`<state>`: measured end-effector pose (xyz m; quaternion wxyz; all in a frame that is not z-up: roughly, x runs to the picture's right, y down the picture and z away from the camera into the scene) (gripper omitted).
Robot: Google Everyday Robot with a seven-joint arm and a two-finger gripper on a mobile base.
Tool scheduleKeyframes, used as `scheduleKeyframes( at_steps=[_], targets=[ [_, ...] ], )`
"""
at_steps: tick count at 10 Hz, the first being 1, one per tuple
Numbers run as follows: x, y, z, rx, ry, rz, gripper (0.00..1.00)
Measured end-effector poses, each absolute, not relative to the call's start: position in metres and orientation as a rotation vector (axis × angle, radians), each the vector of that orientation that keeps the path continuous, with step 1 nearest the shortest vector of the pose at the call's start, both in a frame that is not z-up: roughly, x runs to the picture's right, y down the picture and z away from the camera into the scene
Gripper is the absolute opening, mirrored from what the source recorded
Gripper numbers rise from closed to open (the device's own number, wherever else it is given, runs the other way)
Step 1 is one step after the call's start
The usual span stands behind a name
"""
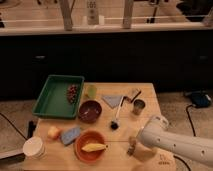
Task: Place fork in purple bowl
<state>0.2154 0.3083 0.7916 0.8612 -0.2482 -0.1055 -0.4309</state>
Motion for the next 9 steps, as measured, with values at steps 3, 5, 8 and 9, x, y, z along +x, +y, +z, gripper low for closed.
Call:
scheduleKeyframes(
  at_steps=[3,5,8,9],
  targets=[
    [0.211,0.309,0.792,-0.546,-0.208,-0.915,0.42],
    [0.209,0.305,0.788,-0.541,-0.209,-0.917,0.24],
    [0.208,0.305,0.781,-0.546,-0.213,-0.92,0.0],
    [0.209,0.305,0.782,-0.555,-0.213,-0.918,0.0]
  ],
)
